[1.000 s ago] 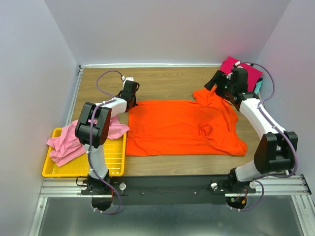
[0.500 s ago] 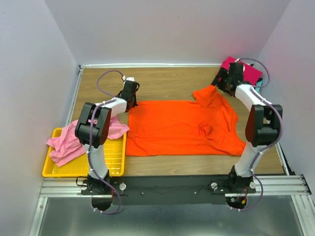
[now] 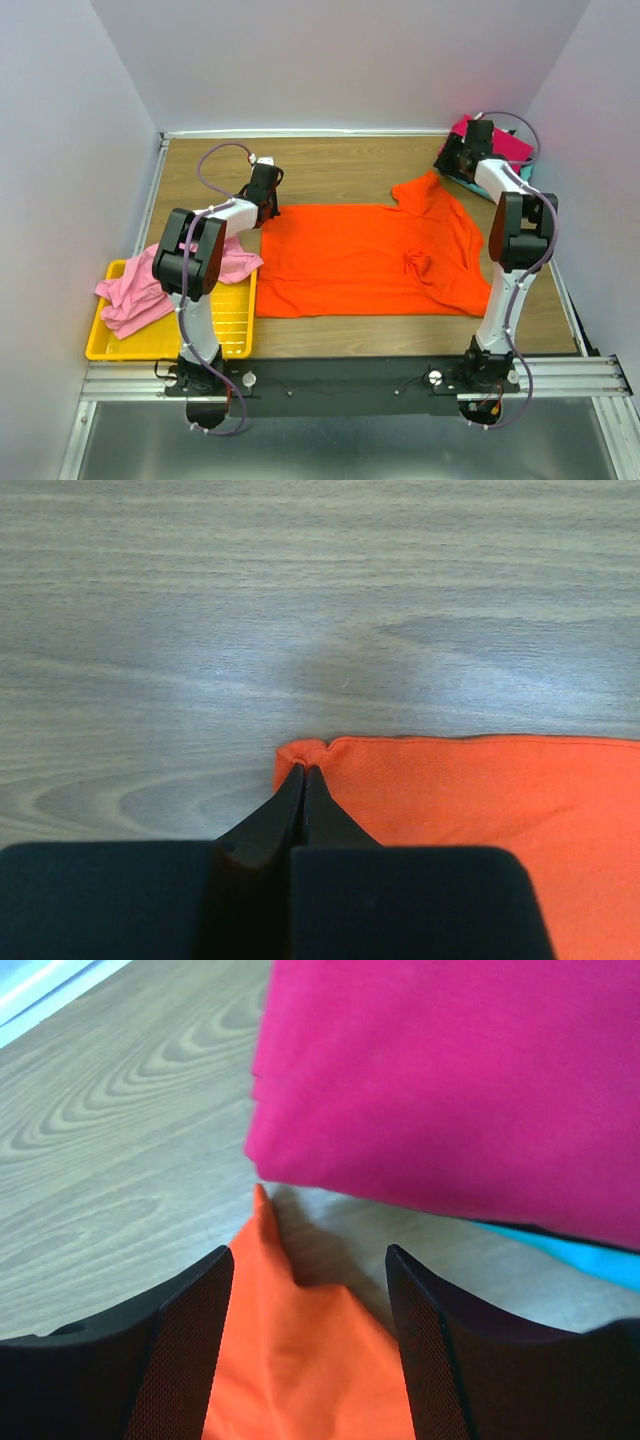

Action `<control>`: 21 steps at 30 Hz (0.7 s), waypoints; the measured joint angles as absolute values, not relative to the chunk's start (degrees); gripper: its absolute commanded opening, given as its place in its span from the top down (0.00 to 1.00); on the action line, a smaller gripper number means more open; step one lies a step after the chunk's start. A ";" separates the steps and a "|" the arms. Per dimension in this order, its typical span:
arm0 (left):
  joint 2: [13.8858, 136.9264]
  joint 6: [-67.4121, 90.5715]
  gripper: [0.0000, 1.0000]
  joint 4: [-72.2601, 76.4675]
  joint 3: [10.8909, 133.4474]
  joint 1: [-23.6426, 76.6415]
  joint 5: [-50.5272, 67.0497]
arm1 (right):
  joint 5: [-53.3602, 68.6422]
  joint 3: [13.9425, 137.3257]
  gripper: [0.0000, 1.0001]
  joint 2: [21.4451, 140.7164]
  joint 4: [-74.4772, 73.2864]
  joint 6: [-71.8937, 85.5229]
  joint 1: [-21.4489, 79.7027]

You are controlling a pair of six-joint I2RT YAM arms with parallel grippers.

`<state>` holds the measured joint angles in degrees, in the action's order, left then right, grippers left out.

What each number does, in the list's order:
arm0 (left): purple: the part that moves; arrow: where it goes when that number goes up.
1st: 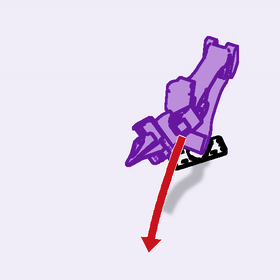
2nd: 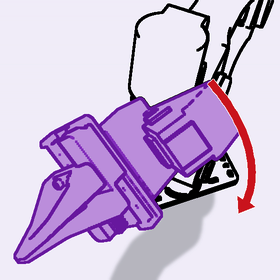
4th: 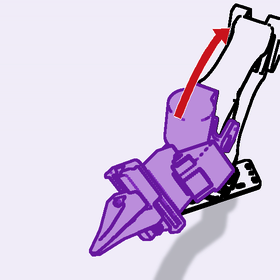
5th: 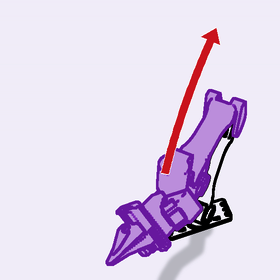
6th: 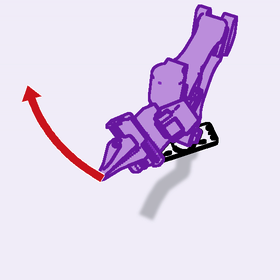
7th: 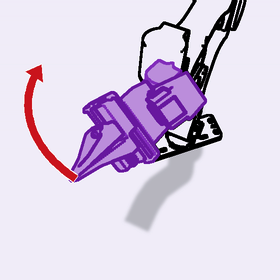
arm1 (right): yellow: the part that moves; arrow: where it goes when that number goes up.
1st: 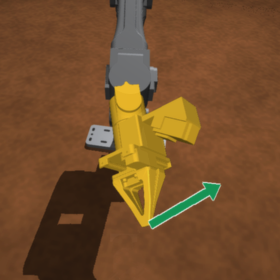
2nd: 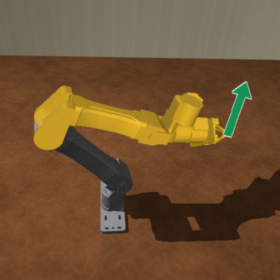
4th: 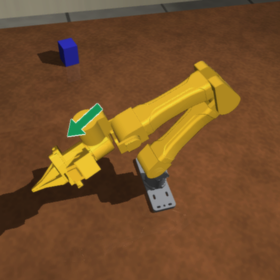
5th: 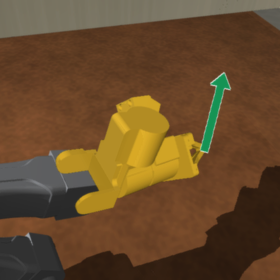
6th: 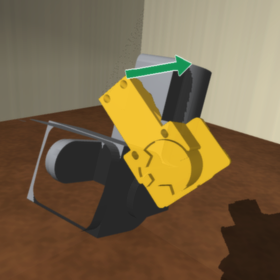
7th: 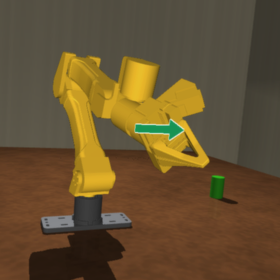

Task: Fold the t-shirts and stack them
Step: Fold the tshirt

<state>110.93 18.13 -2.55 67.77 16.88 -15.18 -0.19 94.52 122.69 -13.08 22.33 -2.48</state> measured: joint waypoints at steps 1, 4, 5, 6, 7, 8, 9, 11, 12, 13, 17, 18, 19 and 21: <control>110.93 18.13 1.00 -2.57 67.77 16.88 -15.14 | 0.71 95.31 0.31 123.17 -13.08 21.98 -2.46; 110.93 18.02 1.00 -2.52 67.77 16.88 -14.94 | 2.98 97.91 0.32 125.01 -13.06 21.34 -2.48; 110.93 18.00 1.00 -2.50 67.77 16.88 -14.90 | 3.73 98.80 0.33 125.86 -12.95 21.26 -2.48; 110.93 18.00 1.00 -2.50 67.77 16.88 -14.90 | 4.69 99.79 0.33 126.74 -12.93 21.10 -2.46; 110.93 18.00 1.00 -2.50 67.77 16.88 -14.87 | 5.39 100.71 0.33 127.63 -12.82 21.04 -2.48; 110.93 17.98 1.00 -2.48 67.77 16.88 -14.83 | 5.93 101.25 0.34 128.49 -12.84 20.97 -2.48; 110.93 17.98 1.00 -2.48 67.77 16.88 -14.81 | 6.68 101.75 0.34 129.49 -12.93 20.93 -2.48; 110.93 17.98 1.00 -2.48 67.77 16.88 -14.76 | 7.77 102.78 0.35 131.48 -13.13 20.93 -2.48; 110.93 17.98 1.00 -2.48 67.77 16.88 -14.74 | 8.19 103.09 0.36 132.16 -13.15 20.91 -2.48; 110.93 17.98 1.00 -2.48 67.77 16.88 -14.72 | 8.78 103.42 0.37 133.10 -13.32 20.91 -2.48; 110.93 17.96 1.00 -2.46 67.77 16.88 -14.68 | 10.22 104.60 0.47 134.21 -13.41 20.93 -2.48; 110.93 17.93 1.00 -2.46 67.77 16.88 -14.68 | 10.48 104.81 0.50 134.39 -13.41 20.91 -2.48; 110.93 17.91 1.00 -2.46 67.77 16.88 -14.66 | 11.03 104.86 0.59 134.47 -13.43 20.82 -2.48; 110.93 17.87 1.00 -2.46 67.77 16.88 -14.63 | 11.51 104.86 0.74 134.61 -13.45 20.86 -2.48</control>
